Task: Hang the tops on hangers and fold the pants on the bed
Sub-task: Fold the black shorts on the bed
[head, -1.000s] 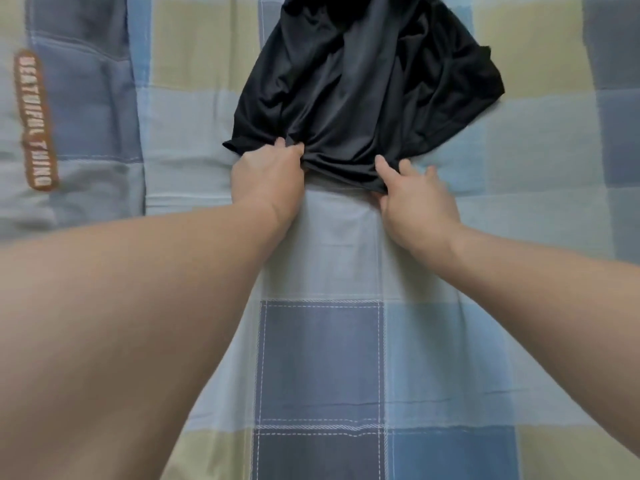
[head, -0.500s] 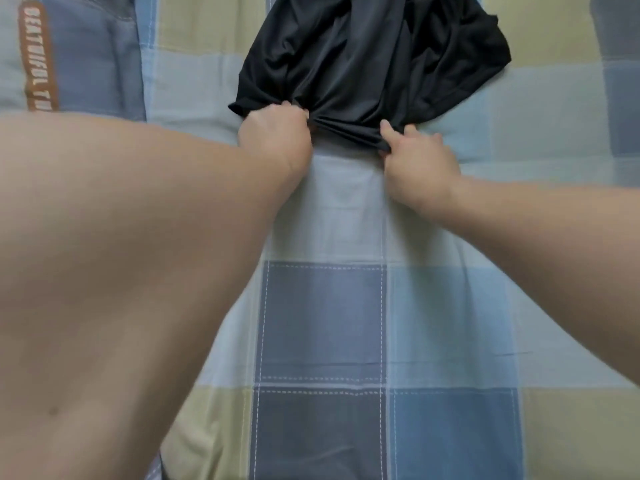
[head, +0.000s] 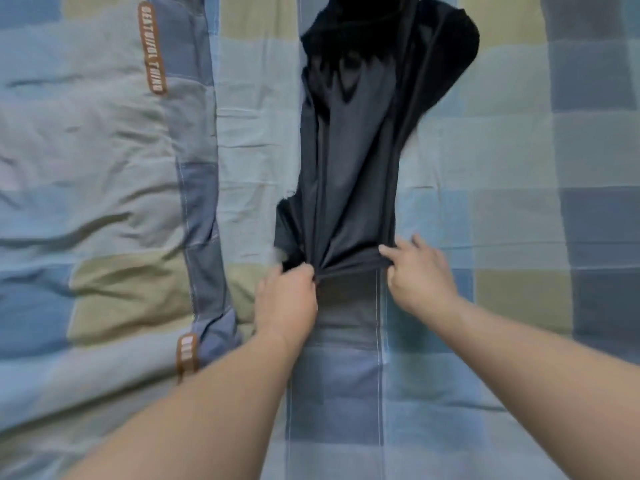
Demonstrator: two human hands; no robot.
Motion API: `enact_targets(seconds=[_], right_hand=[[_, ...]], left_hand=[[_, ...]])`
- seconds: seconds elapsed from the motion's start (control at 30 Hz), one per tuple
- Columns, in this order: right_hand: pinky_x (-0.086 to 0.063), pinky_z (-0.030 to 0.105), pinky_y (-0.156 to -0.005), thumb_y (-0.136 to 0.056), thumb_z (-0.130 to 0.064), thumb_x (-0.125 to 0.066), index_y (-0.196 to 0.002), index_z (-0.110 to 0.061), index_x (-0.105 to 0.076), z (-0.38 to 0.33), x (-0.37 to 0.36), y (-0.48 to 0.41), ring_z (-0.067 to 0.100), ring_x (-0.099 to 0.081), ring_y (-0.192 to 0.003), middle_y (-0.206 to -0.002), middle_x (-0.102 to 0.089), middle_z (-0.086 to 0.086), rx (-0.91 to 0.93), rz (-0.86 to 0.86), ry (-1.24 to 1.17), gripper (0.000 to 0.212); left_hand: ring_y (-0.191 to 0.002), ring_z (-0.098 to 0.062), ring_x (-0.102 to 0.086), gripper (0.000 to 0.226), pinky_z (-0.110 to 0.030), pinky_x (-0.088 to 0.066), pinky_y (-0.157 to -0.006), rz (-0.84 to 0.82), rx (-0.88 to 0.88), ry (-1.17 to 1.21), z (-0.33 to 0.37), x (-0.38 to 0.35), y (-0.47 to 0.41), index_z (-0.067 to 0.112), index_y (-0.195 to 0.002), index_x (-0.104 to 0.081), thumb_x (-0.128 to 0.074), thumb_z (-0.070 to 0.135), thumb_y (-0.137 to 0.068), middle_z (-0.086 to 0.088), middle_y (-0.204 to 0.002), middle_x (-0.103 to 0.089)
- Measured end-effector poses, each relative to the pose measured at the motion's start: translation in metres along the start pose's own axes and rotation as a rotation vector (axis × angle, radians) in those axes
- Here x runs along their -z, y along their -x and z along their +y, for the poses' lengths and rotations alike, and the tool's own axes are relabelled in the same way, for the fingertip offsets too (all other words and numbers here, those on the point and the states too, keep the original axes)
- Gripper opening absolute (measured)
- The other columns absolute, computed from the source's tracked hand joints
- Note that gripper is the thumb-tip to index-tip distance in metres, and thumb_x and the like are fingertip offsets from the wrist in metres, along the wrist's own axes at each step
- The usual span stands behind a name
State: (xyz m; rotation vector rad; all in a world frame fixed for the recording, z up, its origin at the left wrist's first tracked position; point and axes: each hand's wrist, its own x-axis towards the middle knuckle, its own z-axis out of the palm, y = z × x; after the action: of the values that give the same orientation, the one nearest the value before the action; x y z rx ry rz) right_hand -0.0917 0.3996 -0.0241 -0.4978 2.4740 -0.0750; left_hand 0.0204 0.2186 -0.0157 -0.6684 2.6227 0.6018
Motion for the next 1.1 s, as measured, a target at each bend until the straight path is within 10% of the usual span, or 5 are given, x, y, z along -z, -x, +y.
enact_targets(seconds=[0.43, 0.7, 0.87, 1.1], right_hand=[[-0.032, 0.042, -0.109, -0.098, -0.012, -0.047, -0.126, -0.019, -0.067, -0.005, 0.063, 0.311, 0.025, -0.032, -0.141, -0.156, -0.041, -0.005, -0.137, -0.173, -0.295, 0.035], [-0.039, 0.046, -0.106, -0.099, -0.017, -0.055, -0.108, -0.011, -0.072, 0.007, 0.167, 0.410, 0.025, -0.048, -0.128, -0.138, -0.057, 0.000, -0.086, 0.032, -0.510, 0.020], [-0.040, 0.028, -0.063, -0.097, -0.014, -0.054, -0.074, -0.028, -0.061, 0.001, 0.242, 0.451, 0.006, -0.049, -0.065, -0.064, -0.057, -0.018, 0.037, 0.222, -0.757, 0.027], [-0.045, 0.037, -0.065, -0.096, -0.013, -0.057, -0.078, -0.017, -0.067, -0.005, 0.325, 0.480, 0.020, -0.054, -0.068, -0.066, -0.061, -0.003, 0.202, 0.364, -0.911, 0.020]], left_hand=[[-0.084, -0.036, -0.057, 0.016, -0.038, -0.041, -0.066, -0.343, 0.275, 0.308, 0.047, 0.070, 0.312, 0.013, -0.090, -0.047, -0.038, 0.016, -0.103, -0.015, -0.092, -0.063], [-0.067, -0.014, -0.052, 0.034, -0.033, -0.031, -0.054, -0.187, 0.215, 0.383, 0.090, 0.160, 0.368, 0.023, -0.072, -0.049, -0.055, 0.044, -0.098, 0.007, -0.068, -0.054], [-0.063, -0.002, -0.051, 0.023, -0.019, -0.032, -0.051, -0.016, 0.072, 0.494, 0.131, 0.212, 0.378, 0.029, -0.077, -0.055, -0.053, 0.028, -0.100, 0.009, -0.069, -0.059], [-0.076, -0.007, -0.059, 0.016, -0.019, -0.041, -0.064, 0.278, -0.114, 0.681, 0.190, 0.288, 0.375, 0.015, -0.093, -0.063, -0.048, 0.013, -0.101, -0.001, -0.083, -0.067]])
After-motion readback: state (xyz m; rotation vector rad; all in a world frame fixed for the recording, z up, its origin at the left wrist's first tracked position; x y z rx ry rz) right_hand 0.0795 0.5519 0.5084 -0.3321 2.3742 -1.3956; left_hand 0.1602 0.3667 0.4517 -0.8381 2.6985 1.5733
